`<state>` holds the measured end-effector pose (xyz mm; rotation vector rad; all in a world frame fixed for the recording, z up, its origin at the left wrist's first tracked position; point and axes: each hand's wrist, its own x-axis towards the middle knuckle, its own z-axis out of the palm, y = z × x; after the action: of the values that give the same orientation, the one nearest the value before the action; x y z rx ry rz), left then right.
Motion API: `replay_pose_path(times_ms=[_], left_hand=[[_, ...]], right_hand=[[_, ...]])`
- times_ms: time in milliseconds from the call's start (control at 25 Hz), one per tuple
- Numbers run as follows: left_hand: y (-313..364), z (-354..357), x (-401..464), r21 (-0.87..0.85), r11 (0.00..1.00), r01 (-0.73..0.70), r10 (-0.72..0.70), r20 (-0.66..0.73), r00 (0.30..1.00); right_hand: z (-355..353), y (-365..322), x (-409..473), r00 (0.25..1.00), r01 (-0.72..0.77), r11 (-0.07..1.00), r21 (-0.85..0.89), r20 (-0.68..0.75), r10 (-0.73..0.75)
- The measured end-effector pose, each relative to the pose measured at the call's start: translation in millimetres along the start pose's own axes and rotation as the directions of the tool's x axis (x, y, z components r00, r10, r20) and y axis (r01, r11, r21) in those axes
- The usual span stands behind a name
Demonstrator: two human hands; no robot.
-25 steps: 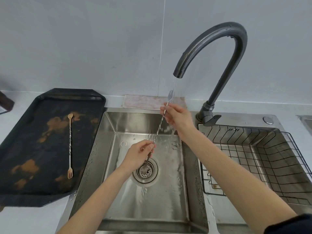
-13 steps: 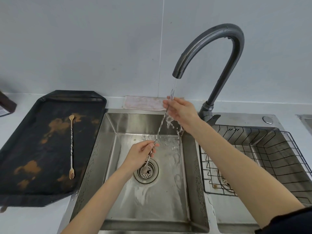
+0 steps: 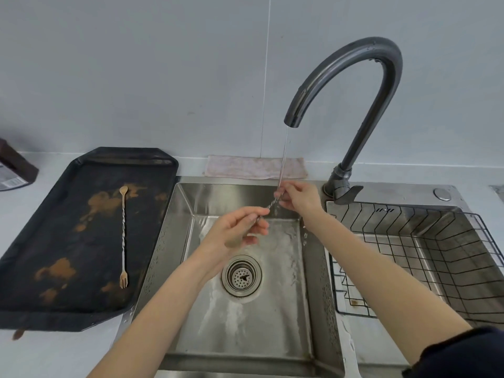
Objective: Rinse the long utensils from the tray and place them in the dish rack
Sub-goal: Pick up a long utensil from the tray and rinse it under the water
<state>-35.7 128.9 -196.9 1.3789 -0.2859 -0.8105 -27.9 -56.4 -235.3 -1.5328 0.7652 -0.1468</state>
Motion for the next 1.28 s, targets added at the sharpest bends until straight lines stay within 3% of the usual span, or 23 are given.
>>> replay_pose_path(times_ms=[120,280,360,480,640,800,920,1120,1280], left_hand=[[9.7,2.2,9.4,-0.019,0.999,-0.043,0.043,0.026,0.999],[17.3,12.6,28.1,0.178,0.984,-0.019,0.029,-0.056,0.998],[16.9,18.6,38.6,0.289,0.957,0.006,0.039,-0.148,0.988],[14.8,25.4,49.8,0.392,0.92,0.013,0.074,-0.204,0.976],[21.8,30.9,59.5,0.512,0.858,-0.045,0.168,-0.197,0.966],[35.1,35.3,71.6,0.51,0.857,-0.077,0.211,-0.21,0.955],[40.8,36.6,76.7,0.512,0.854,-0.09,0.218,-0.194,0.957],[45.9,37.3,80.6,0.332,0.937,-0.11,0.178,-0.18,0.967],[53.4,36.5,81.8,0.302,0.938,-0.168,0.22,-0.148,0.964]], right_hand=[[-2.6,32.1,-12.1,0.987,-0.029,0.968,-0.249,0.146,0.067],[-6.4,66.9,-41.1,0.921,0.114,0.833,-0.542,0.373,0.117],[-7.7,75.0,-50.9,0.89,0.212,0.767,-0.605,0.444,0.104],[-9.3,77.3,-53.2,0.896,0.271,0.709,-0.651,0.439,0.06],[-11.6,79.0,-50.6,0.931,0.25,0.708,-0.66,0.366,0.012],[-12.4,83.8,-52.6,0.933,0.242,0.695,-0.677,0.359,0.025],[-10.5,75.9,-52.8,0.94,0.229,0.77,-0.596,0.341,-0.016],[-9.6,52.2,-44.9,0.95,0.211,0.887,-0.412,0.299,-0.088],[-10.4,55.8,-47.8,0.976,0.178,0.923,-0.342,0.18,-0.122]])
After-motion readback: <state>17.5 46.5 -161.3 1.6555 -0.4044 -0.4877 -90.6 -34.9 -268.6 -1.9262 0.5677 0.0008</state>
